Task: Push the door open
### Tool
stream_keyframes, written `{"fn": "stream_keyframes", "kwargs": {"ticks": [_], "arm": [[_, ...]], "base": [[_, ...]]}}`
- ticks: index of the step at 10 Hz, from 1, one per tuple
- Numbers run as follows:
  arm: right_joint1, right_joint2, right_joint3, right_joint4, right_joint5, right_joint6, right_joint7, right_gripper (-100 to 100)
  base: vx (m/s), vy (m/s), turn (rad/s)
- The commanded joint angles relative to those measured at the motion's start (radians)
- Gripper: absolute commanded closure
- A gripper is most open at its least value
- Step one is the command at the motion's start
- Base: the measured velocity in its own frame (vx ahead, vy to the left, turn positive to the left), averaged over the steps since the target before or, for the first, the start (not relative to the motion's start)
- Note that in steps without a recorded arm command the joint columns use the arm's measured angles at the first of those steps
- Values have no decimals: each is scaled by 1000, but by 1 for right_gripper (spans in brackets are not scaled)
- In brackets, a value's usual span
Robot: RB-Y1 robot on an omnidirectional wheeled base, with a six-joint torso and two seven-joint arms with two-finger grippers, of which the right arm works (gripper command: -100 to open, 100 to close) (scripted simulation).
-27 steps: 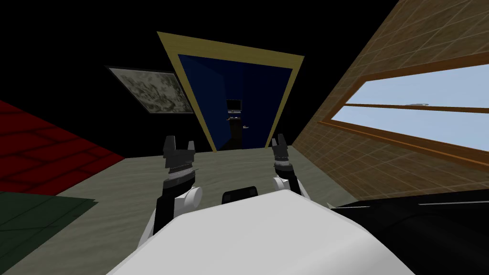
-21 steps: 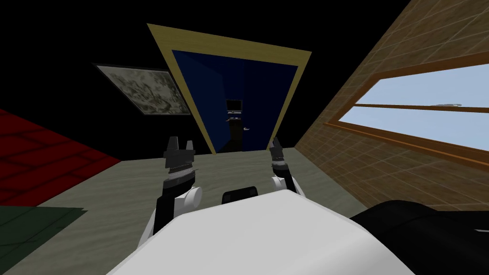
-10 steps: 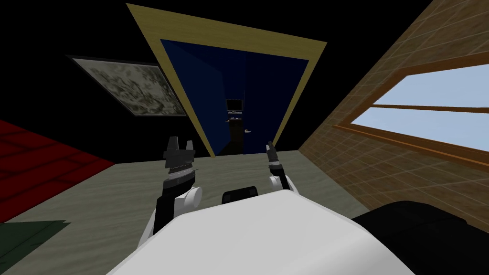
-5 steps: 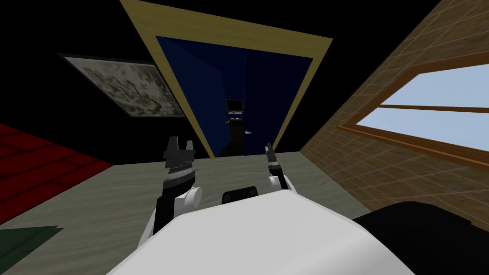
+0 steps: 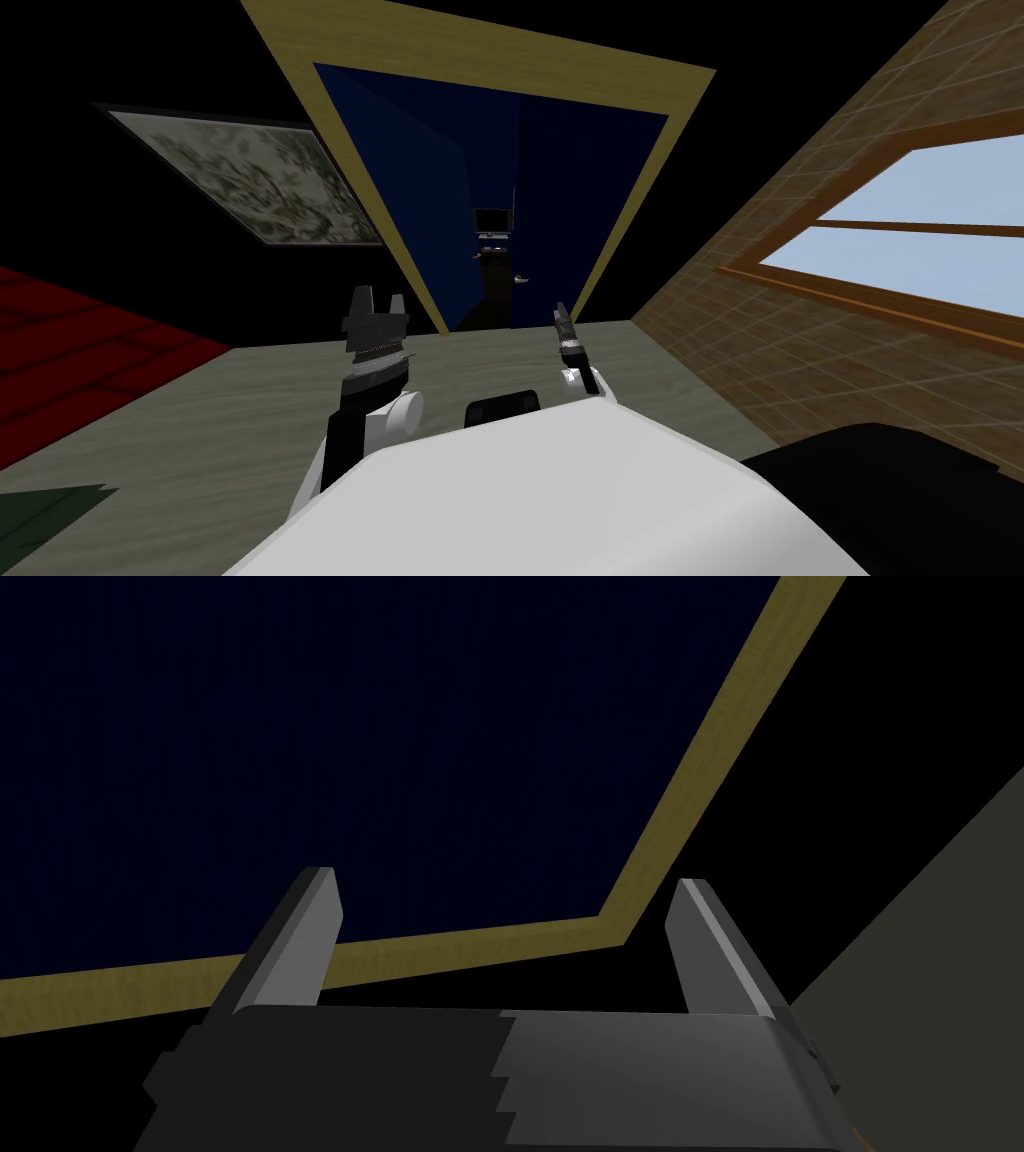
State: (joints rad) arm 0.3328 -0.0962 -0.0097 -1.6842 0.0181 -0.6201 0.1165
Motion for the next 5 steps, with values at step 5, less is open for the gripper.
{"fn": "stream_keyframes", "kwargs": {"ticks": [5], "arm": [[-51,7,-9,132,-4,-18,-8,-100]], "base": [[92,-16,10]]}}
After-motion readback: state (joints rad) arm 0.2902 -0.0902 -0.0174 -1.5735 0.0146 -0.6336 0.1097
